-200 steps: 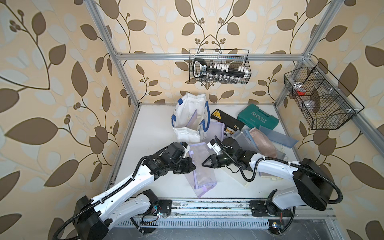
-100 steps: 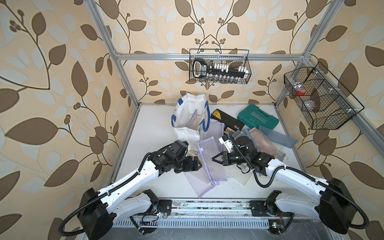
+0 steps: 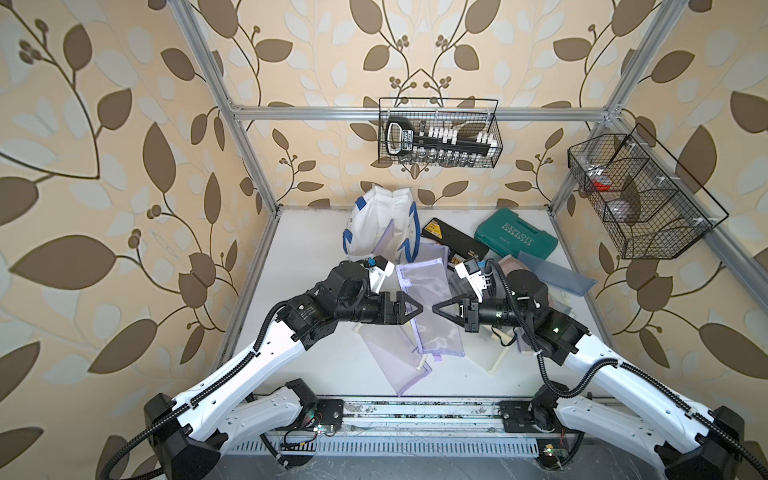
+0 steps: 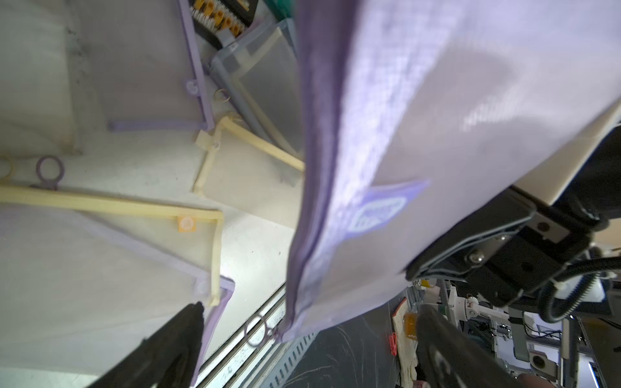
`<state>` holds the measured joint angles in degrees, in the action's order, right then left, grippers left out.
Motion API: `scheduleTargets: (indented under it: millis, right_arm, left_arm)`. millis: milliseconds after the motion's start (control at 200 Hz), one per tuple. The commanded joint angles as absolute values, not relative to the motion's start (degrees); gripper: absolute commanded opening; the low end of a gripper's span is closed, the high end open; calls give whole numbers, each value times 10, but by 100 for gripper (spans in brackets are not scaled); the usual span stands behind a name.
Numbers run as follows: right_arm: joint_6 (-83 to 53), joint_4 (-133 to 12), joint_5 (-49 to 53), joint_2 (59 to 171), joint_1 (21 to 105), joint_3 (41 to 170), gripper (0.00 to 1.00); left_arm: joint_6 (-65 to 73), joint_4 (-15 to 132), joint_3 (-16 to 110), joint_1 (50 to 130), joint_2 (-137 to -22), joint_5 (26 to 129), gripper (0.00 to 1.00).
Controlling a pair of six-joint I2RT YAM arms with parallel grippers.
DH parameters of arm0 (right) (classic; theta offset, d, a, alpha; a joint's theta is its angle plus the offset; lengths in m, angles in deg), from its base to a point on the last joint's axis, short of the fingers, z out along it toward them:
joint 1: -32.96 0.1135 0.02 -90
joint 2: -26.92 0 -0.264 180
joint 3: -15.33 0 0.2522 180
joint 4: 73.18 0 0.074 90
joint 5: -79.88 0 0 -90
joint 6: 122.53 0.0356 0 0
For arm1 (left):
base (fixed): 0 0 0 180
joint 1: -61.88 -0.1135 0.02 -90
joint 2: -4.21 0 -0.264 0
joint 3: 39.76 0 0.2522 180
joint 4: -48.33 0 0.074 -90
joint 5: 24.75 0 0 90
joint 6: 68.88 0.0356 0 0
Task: Put the pencil pouch into the canvas bag
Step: Pick up the pencil pouch.
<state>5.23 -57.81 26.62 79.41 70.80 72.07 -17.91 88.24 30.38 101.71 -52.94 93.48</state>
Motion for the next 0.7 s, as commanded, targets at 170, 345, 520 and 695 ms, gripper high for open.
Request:
scheduleTargets:
  millis: [170,345,520,695]
  right_arm:
    - [114,-721,294,838,708,738,0]
    - [124,-736,274,862,705,751,0]
    - [102,-645,223,870,681,774,57]
    - [31,-457,117,885,664,842,100]
  left_arm:
    - [-178,815,356,1022,-562,939,55]
    - [-173,834,370,1021,-551,898,16]
    - [-123,960,441,997,-568,825,0]
    - [-39,1144,613,954,-648,691,0]
